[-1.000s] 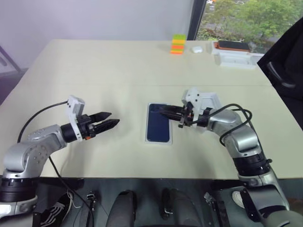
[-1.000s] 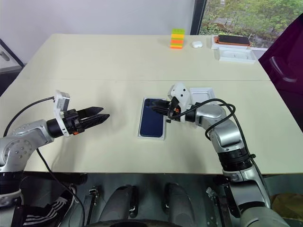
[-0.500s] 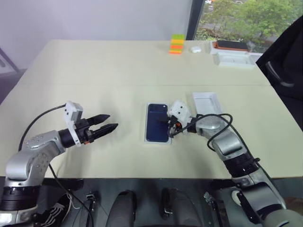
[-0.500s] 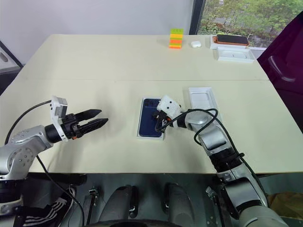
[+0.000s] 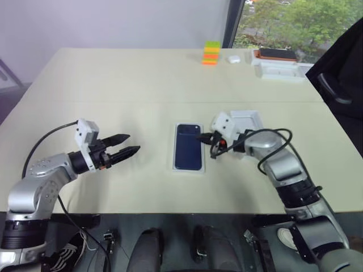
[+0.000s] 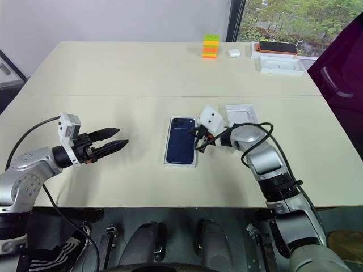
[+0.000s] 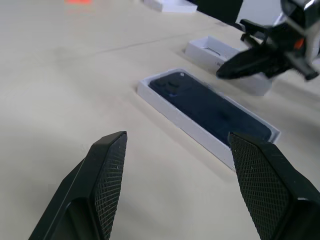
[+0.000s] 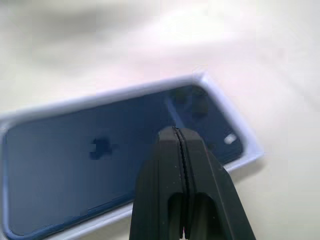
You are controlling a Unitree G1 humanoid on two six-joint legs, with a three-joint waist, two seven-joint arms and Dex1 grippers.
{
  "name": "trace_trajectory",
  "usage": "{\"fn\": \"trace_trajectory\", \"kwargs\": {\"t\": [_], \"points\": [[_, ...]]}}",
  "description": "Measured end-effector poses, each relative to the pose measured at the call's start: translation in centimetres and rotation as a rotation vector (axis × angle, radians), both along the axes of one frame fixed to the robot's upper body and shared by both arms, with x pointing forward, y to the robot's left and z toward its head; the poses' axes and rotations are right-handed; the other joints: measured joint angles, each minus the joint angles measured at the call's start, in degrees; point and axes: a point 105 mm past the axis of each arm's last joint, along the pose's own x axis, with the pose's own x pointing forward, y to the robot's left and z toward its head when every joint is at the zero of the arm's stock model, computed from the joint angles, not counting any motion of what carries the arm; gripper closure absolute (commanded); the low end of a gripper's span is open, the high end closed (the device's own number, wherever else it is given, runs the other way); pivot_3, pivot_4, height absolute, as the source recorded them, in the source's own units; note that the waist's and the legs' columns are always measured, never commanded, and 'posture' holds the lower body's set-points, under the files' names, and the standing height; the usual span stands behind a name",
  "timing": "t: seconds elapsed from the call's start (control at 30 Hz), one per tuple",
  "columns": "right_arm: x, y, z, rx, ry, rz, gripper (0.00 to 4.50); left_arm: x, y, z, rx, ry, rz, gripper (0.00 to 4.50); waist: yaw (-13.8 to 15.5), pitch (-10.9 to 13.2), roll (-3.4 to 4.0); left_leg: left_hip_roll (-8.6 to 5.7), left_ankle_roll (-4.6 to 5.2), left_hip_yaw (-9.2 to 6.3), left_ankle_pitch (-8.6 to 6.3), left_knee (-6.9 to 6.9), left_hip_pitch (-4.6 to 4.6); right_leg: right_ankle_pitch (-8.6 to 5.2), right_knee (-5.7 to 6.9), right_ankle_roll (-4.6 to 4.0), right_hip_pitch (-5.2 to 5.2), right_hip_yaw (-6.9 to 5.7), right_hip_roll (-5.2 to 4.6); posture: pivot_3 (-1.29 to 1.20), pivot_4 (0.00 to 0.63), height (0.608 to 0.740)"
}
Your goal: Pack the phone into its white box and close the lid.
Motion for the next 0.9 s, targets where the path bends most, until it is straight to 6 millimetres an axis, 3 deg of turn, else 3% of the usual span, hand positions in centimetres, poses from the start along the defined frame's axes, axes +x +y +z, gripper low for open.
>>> {"fn": "trace_trajectory", "kwargs": {"t": [0.07, 0.2, 0.37, 0.6, 0.77, 0.9], "points": [[0.0, -0.7, 0.6, 0.011, 0.012, -0.021, 4.46, 0.0, 0.0, 0.0, -0.001, -0.013, -0.005, 1.08, 0.0, 0.0, 0.0, 0.01, 0.0, 0.0, 0.0, 0.0, 0.0, 0.0, 0.0, 0.0, 0.0, 0.0, 0.0, 0.0, 0.15, 0.74], [0.1, -3.3, 0.5, -0.038, 0.117, -0.113, 2.66, 0.4, 0.2, 0.3, 0.001, -0.047, -0.03, 1.08, 0.1, 0.0, 0.01, 0.0, 0.0, 0.02, 0.0, 0.03, -0.01, 0.01, 0.0, -0.02, 0.0, -0.01, -0.01, 0.0, 0.15, 0.74], [1.1, -5.0, 2.6, -0.058, 0.091, -0.245, 0.16, 0.8, 0.3, 0.5, 0.032, -0.087, -0.057, 1.08, -0.1, 0.0, 0.01, 0.03, 0.0, 0.04, 0.0, 0.02, 0.0, 0.02, 0.0, -0.04, -0.02, 0.0, 0.03, 0.0, 0.15, 0.74], [1.2, -7.2, 1.9, -0.143, 0.149, -0.458, 0.07, 1.3, -0.2, -0.4, 0.044, -0.089, -0.06, 1.08, 0.0, 0.0, 0.01, 0.02, 0.0, 0.08, 0.0, 0.0, -0.05, 0.03, -0.01, -0.04, -0.06, 0.01, -0.02, 0.0, 0.15, 0.74], [0.4, -6.7, 0.8, -0.105, 0.325, -0.565, 0.07, 1.5, -0.8, -0.4, 0.06, -0.094, -0.076, 1.08, 0.0, 0.0, 0.01, 0.04, 0.01, 0.03, 0.0, 0.04, -0.02, 0.04, 0.08, -0.06, -0.06, 0.0, 0.02, 0.0, 0.15, 0.74], [0.3, -6.9, 1.7, -0.053, 0.425, -0.647, 0.07, 1.8, -0.9, -0.4, 0.049, -0.086, -0.074, 1.08, 0.0, 0.0, 0.03, 0.04, 0.01, 0.03, 0.0, 0.04, -0.03, 0.04, 0.1, -0.06, -0.07, 0.01, 0.02, 0.0, 0.15, 0.74]]}}
